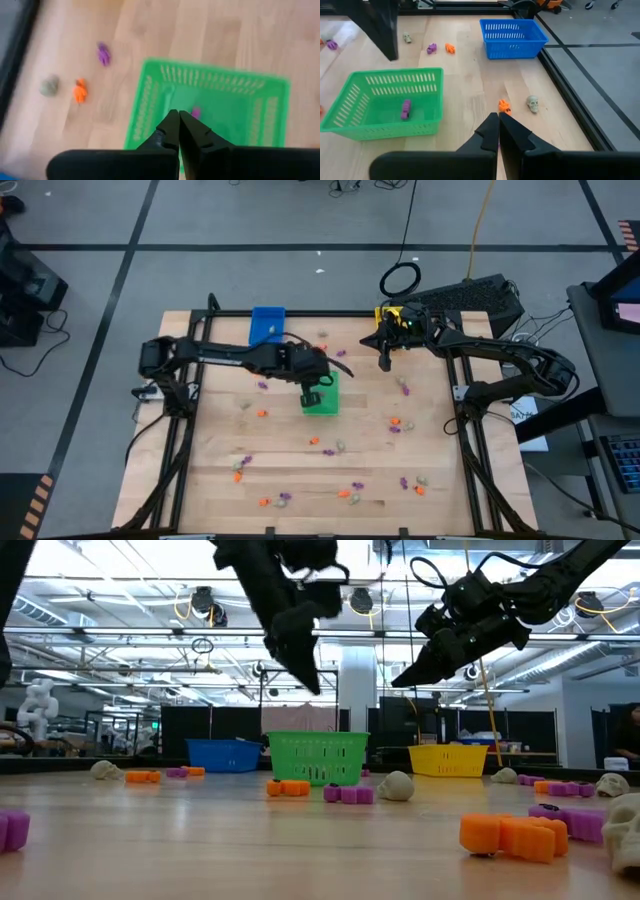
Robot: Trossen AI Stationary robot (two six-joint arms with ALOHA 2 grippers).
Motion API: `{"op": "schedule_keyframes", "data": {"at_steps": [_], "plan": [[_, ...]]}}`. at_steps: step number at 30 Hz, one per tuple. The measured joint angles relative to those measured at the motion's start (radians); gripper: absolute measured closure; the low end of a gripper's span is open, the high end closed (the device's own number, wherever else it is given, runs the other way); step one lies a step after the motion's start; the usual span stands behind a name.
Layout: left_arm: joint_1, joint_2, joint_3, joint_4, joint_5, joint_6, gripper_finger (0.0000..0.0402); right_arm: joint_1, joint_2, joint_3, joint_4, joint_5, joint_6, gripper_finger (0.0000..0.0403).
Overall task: Sort Halloween decoration
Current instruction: Put the orange skeleton toy into the yellow bin
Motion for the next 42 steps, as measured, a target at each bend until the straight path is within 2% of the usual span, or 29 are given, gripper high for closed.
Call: {"op": "schedule_keyframes", "data": {"at_steps": [3, 9, 14, 20, 25, 32, 42], "plan": [[-0.012, -0.08, -0.118, 0.13, -0.012, -0.009, 0.0396, 0.0, 0.0, 0.0, 0.0, 0.002, 0.0, 0.0403], [-0.029, -0.24, -0.372, 0.368, -0.036, -0.043, 0.0396, 0.032, 0.0, 0.0, -0.037, 0.208, 0.025, 0.0403], [-0.029, -0.338, -0.569, 0.569, -0.052, -0.063, 0.0396, 0.063, 0.0, 0.0, -0.042, 0.203, 0.033, 0.0403], [-0.003, -0.372, -0.716, 0.747, -0.052, -0.054, 0.0395, 0.129, -0.003, 0.0, -0.066, 0.203, 0.102, 0.0403], [0.044, -0.37, -0.775, 0.798, -0.052, -0.064, 0.0395, 0.204, -0.022, 0.0, -0.119, 0.21, 0.224, 0.0403], [0.066, -0.368, -0.788, 0.801, -0.048, -0.03, 0.0395, 0.365, -0.076, 0.001, -0.336, 0.328, 0.445, 0.0385], [0.076, -0.368, -0.788, 0.806, -0.048, -0.002, 0.0395, 0.6, -0.144, 0.001, -0.633, 0.412, 0.773, 0.0354]]}}
